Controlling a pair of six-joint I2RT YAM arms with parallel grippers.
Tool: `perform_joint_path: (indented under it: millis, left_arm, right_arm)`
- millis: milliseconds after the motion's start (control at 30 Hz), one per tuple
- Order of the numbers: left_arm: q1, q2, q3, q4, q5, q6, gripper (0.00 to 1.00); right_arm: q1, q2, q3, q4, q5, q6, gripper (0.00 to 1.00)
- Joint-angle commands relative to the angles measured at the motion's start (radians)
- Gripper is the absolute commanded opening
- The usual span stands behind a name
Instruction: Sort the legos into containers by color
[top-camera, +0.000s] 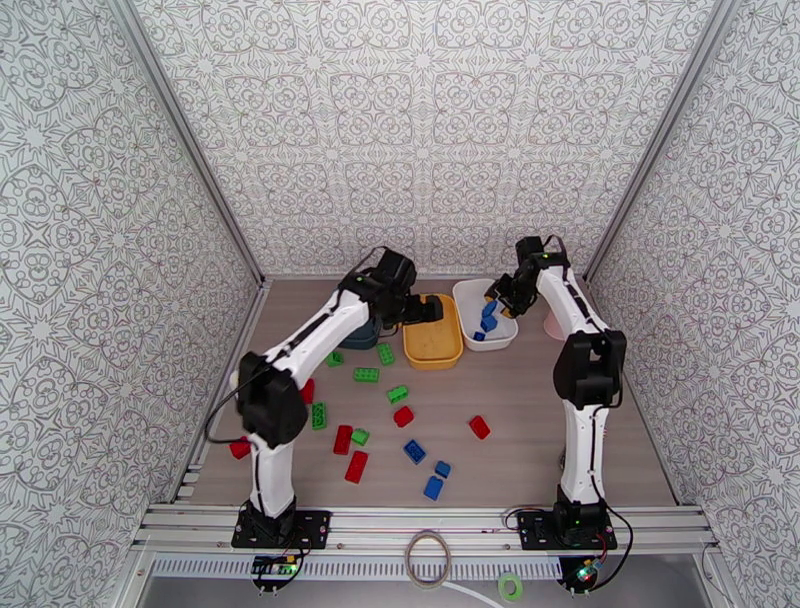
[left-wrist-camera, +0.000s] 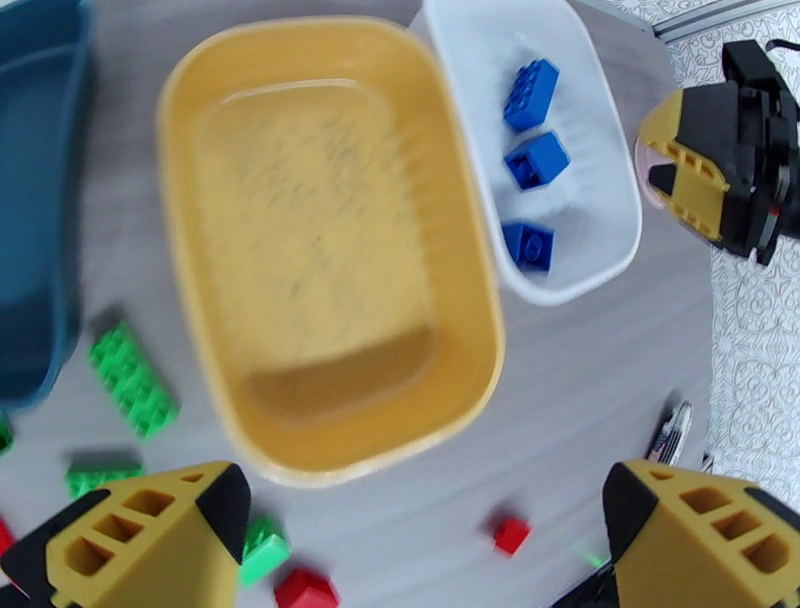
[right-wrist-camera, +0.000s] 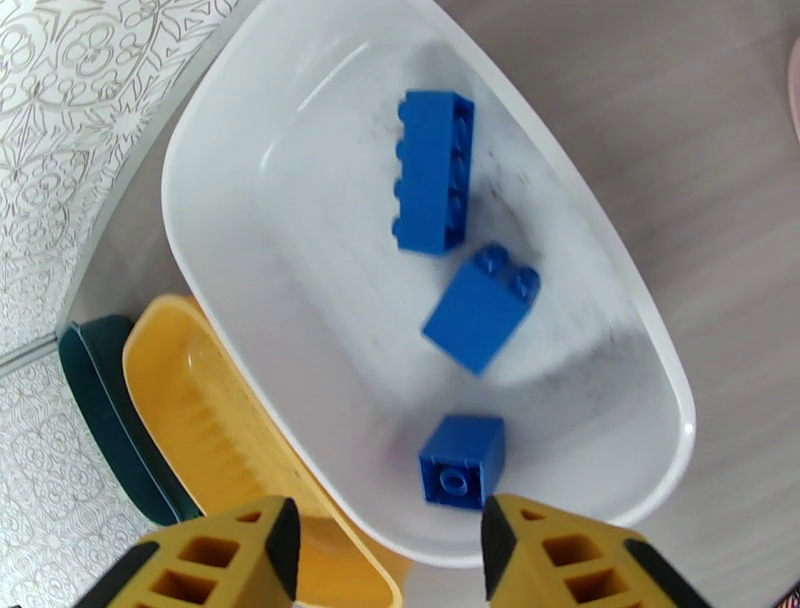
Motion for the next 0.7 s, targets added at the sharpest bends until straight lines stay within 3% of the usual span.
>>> perform_joint_path:
  millis: [0,300,500,667]
  left_arm:
    - [0.006,-0.094,-0.129,0.047,-0.039,0.0,0.99]
    - [0.116,-0.332,-0.483,0.119,-0.03,-0.09,0.99]
    - [0.187,-0.407,-0.591,0.106,-0.002,-0.112,0.99]
    - [0.249,-0.477,-0.657,0.087,0.012,-0.115,0.99]
  right_arm:
    - [0.047,-0.136,-0.065,-0.009,0.031,-0.046,0.53]
    - [0.274,-0.377,-0.401,0.025,0.104,-0.098,0.6]
    - [0.468,-0.49,-0.625,0.069,0.136,-0.084,0.63]
    - [0.647,-0.505,-0.712,0.091,0.179,-0.083,0.64]
